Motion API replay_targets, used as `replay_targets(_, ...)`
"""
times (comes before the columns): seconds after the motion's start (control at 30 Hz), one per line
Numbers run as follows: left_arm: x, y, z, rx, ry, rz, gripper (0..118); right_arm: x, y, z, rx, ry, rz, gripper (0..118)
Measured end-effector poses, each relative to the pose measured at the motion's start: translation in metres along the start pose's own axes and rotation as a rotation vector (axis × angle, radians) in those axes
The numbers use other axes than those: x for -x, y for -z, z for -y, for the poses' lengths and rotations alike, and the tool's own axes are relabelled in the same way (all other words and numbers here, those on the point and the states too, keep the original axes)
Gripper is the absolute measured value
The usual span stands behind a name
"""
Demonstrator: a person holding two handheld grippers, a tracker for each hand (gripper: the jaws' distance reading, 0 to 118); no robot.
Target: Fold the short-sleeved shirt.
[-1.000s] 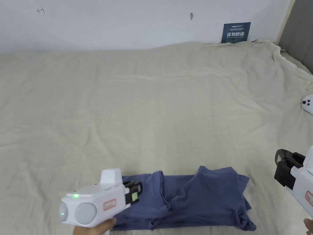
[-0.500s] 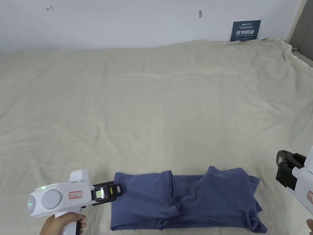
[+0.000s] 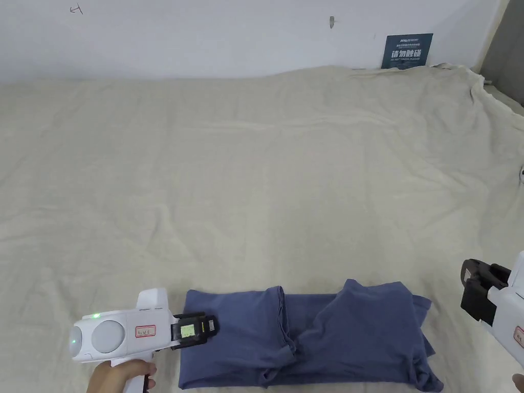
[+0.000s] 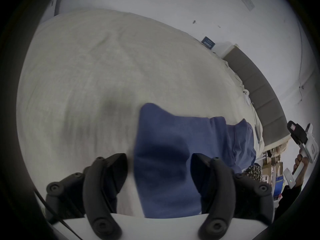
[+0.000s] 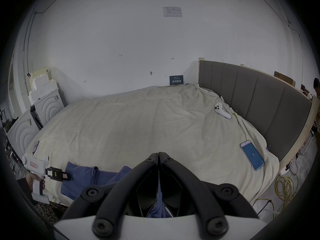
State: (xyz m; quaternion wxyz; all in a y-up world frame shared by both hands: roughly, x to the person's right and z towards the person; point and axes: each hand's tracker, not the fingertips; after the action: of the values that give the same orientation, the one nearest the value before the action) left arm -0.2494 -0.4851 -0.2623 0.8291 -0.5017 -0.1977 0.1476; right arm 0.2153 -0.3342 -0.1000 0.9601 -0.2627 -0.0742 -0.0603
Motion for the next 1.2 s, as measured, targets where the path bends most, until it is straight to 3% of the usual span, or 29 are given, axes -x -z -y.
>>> replay_targets(0.1,-0.007,0.006,-0.002,0.016,0.006,-0.028,50,-0.001,0.000,0.000,0.003,0.004,0.002,0)
replay_targets(0.17,-0.005,0.005,-0.002,0.017,0.013,-0.007,17,-0.001,0.000,0.001,0.002,0.007,0.002,0)
replay_targets(0.2,-0.003,0.004,-0.004,0.024,-0.006,0.015,14,-0.001,0.000,0.001,0.002,0.009,0.001,0)
replay_targets(0.6,-0.006,-0.047,-0.016,-0.019,-0.021,-0.013,6,0.000,-0.002,-0.005,-0.015,0.012,-0.011,0)
replay_targets(1.03,0.018,-0.141,-0.033,-0.041,-0.069,-0.190,6,0.005,-0.002,-0.008,-0.024,0.000,-0.045,0)
replay_targets(1.2,-0.013,-0.141,-0.043,-0.036,-0.095,-0.128,6,0.005,-0.004,-0.010,-0.032,-0.002,-0.050,0)
